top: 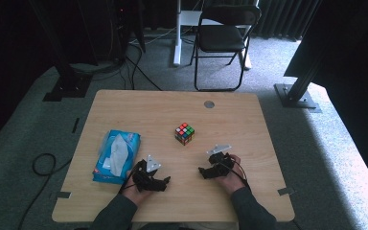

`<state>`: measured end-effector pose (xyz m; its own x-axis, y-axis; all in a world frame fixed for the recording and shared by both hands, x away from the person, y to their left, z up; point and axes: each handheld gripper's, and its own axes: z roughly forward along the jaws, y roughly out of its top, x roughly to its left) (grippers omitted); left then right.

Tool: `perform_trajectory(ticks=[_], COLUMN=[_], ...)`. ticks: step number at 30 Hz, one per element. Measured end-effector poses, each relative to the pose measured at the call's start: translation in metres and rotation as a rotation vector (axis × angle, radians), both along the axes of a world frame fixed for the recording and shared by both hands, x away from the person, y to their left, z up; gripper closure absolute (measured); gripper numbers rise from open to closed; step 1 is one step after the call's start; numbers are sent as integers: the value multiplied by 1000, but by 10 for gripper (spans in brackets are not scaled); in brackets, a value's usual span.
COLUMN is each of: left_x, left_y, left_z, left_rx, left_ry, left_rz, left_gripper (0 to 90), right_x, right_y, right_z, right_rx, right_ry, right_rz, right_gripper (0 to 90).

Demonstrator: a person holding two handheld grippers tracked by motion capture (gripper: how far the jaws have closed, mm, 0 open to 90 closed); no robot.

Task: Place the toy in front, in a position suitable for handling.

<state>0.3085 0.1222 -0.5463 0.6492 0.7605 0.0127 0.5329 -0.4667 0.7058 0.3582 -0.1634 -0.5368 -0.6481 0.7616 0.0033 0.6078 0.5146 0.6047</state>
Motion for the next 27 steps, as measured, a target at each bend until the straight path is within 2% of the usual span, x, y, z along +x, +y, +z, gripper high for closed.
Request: perform_trajectory(ticks=[4, 5, 8, 11, 13, 18, 23, 27], left_x=[0, 0, 0, 0, 0, 0, 0, 0], left_y=[0, 0, 0, 0, 0, -1, -1, -1], left_z=[0, 0, 0, 0, 0, 0, 0, 0], left_rx=[0, 0, -1, 0, 0, 0, 0, 2], left_ry=[0, 1, 1, 1, 0, 0, 0, 1], left_rz=[1, 1, 2, 4, 4, 5, 6, 11], left_gripper=[141, 141, 141, 141, 141, 141, 141, 141], right_x=[2, 2, 2, 2, 3, 8, 14, 18], right_y=[1, 1, 2, 4, 5, 9, 16, 22], right_z=[1, 2, 6, 9, 12, 23, 32, 37], right_rx=[-12, -13, -1, 15, 26, 111, 142, 133], right_ry=[13, 14, 6, -4, -22, -39, -67, -83], right_rz=[-2, -3, 13, 8, 2, -9, -7, -12], right_gripper=[141, 189, 419, 499, 502, 499, 470, 461])
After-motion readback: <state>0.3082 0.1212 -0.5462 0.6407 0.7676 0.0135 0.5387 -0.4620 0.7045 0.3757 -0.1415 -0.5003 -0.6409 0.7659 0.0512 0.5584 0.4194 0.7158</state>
